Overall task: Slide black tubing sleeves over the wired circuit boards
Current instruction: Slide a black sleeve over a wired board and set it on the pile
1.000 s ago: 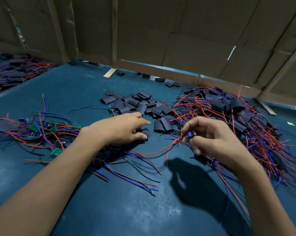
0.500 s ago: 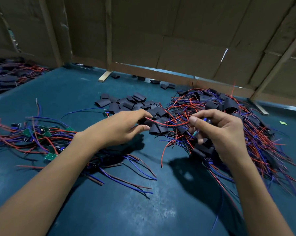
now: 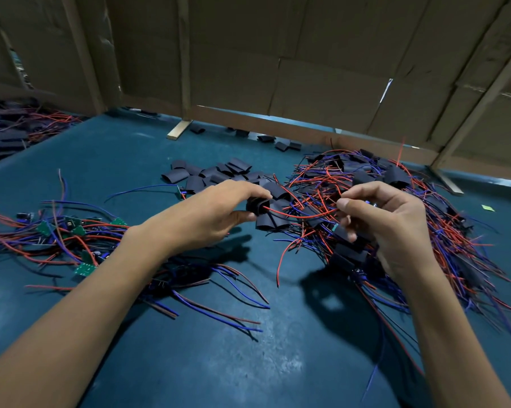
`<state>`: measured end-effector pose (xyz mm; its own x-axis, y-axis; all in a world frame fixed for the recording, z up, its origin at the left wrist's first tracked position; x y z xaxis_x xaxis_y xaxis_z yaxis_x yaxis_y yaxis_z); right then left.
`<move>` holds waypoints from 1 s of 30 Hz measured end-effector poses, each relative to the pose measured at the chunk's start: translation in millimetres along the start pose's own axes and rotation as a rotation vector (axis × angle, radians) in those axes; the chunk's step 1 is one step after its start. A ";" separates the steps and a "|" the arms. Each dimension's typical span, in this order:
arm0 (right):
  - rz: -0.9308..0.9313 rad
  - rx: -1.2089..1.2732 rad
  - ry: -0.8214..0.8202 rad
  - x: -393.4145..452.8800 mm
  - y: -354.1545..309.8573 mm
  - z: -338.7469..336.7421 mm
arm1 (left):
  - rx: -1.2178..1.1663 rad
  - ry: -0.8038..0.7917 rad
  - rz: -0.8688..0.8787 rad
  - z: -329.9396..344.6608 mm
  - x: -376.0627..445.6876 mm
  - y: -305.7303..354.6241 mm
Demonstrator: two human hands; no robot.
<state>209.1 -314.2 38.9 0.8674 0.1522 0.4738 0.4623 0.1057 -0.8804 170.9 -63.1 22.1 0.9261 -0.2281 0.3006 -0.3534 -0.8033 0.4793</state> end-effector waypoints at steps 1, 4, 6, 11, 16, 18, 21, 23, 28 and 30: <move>0.004 0.003 0.002 0.0 0.5 0.6 | 0.010 0.004 0.019 0.2 0.2 1.0; 0.009 0.007 0.028 0.9 3.8 0.6 | 0.047 0.005 0.078 1.7 0.3 5.0; 0.006 -0.024 0.021 0.7 5.8 3.5 | 0.093 0.031 0.115 1.7 -0.1 8.9; -0.063 -0.258 -0.096 -10.8 16.6 38.5 | 0.176 0.137 0.242 5.1 -4.0 32.3; -0.115 -0.440 -0.183 -22.2 19.1 61.9 | 0.126 0.124 0.248 10.6 -5.6 39.2; -0.109 -0.479 -0.129 -20.4 18.2 57.0 | 0.098 0.119 0.246 10.6 -5.8 39.2; -0.121 -0.475 -0.110 -16.4 17.2 50.3 | 0.072 0.145 0.249 8.0 -6.7 38.4; -0.113 -0.377 -0.151 -14.9 14.2 48.7 | 0.063 0.165 0.244 5.9 -7.0 36.4; -0.002 -0.145 -0.380 -14.8 12.6 48.6 | 0.087 0.191 0.255 4.4 -6.8 35.7; -0.020 -0.174 -0.360 -13.6 16.0 48.8 | 0.095 0.199 0.257 4.2 -5.9 36.0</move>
<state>195.7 -266.6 19.4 0.7523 0.4899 0.4405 0.5292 -0.0512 -0.8469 153.3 -93.0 34.1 0.7610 -0.3254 0.5613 -0.5495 -0.7832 0.2909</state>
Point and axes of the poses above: each hand's wrist, its own x-axis towards the middle knuckle, its own z-axis out of the palm, y = z × x, the point moved 5 cm from there along x, towards the middle knuckle, and after that the axes turned 9 degrees about -z, right-handed, at the moved point
